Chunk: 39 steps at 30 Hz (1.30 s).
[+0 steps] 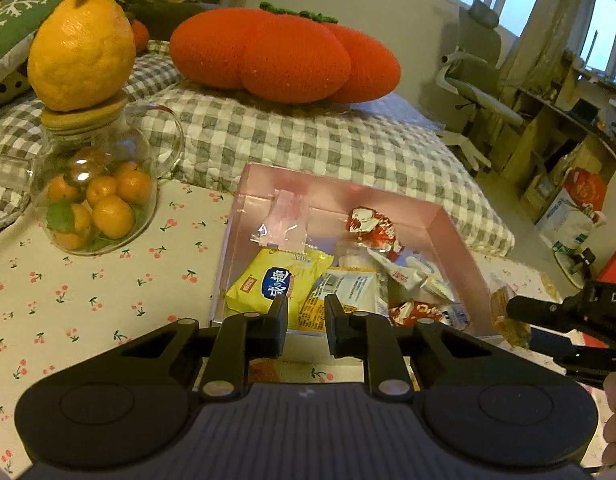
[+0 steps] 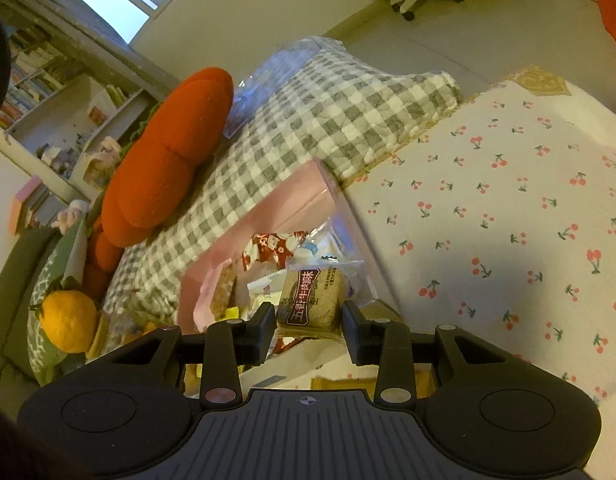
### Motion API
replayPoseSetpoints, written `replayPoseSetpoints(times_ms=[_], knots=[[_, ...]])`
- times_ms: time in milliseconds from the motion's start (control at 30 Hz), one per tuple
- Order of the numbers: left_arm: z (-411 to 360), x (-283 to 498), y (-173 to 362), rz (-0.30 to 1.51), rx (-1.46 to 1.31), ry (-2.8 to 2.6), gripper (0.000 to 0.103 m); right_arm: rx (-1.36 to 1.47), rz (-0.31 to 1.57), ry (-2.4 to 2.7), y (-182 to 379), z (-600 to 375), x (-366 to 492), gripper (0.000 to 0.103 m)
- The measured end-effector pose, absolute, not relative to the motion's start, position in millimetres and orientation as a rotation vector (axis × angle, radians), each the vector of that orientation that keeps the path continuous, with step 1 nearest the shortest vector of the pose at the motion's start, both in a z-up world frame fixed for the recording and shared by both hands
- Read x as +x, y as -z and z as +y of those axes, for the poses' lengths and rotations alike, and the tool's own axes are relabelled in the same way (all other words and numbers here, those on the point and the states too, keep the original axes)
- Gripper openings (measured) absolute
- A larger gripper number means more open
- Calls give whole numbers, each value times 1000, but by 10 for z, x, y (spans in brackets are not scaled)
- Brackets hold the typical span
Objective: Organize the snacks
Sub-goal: 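Carry the silver wrapper and brown cake pack over the silver box, then open both tools to drop the wrapper and cake pack into the box, then withdraw both tools from the box toward the remaining snacks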
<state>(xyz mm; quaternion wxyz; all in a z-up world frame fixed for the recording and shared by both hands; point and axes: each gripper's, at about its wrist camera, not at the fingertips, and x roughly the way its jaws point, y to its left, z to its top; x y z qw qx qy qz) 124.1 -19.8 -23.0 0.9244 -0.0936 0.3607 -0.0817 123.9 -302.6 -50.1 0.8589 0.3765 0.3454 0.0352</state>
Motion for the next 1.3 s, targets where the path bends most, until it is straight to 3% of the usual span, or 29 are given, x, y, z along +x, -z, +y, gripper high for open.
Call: replayPoseSetpoints(times_ms=[200,300,367,500,633,1300], knots=[[-148,1272,272,779,-221,148,18,742,728,-71,540,-2970,1306,35],[-166,1248,234,809,-194,163,27,709,728,-71,527,-2948,1327,38],[-186,1235,229,842,-157,160,28,705,713,-78,514,-2950,1326,40],[-155,1210,244,910,-138,157,43,730,694,-104,465,-2960,1295,66],[-120,1173,243,931,-108,170,51,701,706,-147,398,-2881,1248,67],[445,1008,294,957,-61,104,68,366,843,-410,478,-1925,987,67]])
